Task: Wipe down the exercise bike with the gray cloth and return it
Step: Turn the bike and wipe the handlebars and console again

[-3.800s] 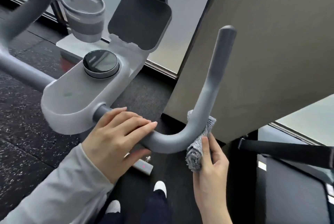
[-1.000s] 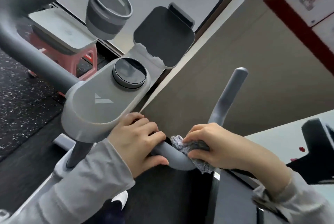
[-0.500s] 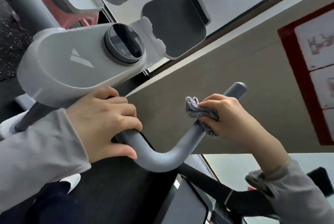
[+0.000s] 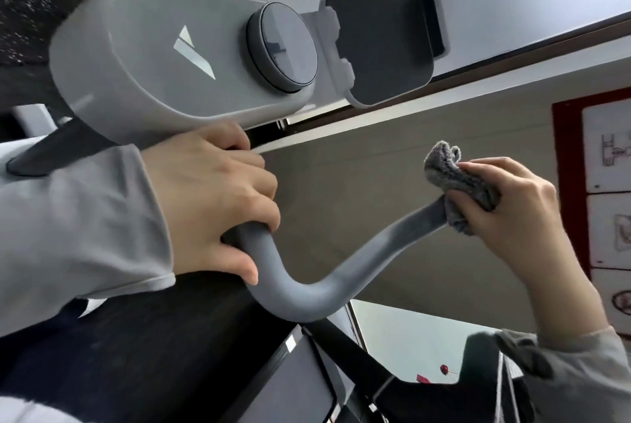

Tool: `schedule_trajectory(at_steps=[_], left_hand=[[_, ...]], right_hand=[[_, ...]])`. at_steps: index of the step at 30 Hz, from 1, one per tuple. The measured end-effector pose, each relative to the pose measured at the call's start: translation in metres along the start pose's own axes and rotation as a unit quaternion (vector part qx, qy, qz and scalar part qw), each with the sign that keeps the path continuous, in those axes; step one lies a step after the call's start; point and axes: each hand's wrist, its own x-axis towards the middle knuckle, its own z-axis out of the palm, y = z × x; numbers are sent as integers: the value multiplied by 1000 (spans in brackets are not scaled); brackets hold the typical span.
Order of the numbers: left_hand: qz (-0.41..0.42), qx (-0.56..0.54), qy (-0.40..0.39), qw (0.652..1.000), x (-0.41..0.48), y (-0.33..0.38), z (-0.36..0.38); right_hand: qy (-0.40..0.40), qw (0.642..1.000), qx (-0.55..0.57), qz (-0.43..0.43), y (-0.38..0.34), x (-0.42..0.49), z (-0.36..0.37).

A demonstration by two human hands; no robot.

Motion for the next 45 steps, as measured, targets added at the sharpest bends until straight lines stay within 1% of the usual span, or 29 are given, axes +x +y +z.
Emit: schedule_trajectory(at_steps=[6,11,21,24,26,30,33,36,39,42,45], left_hand=[[-1,-5,3,1000,0,-1,1],[1,-8,12,1000,0,0,-1],[-8,11,-2,1000,0,2,-6],[-12,21,-11,1000,-1,4,-8],[-11,26,-11,1000,-1,5,-10],[2,49,-25,998,-2,3,-10],[24,81,-25,996,-4,4,-12],[33,101,-33,994,-5,5,-15],[50,114,-52,991,-5,5,-19],[66,119,-67,988,-5,7,-24],[78,121,-72,987,-11,11,-32]], right_hand=[[33,999,-14,22,7,7,-1],[26,999,-11,37,-1,1,4],[23,997,64,26,-45,-39,39],[28,993,102,52,-57,-49,50],[61,986,136,80,-64,-53,51],[139,958,208,140,-91,-64,50],[184,927,272,184,-120,-76,48],[229,887,330,229,-147,-87,46],[278,833,394,272,-173,-97,45],[306,788,451,288,-193,-103,43],[315,765,488,279,-208,-108,43]])
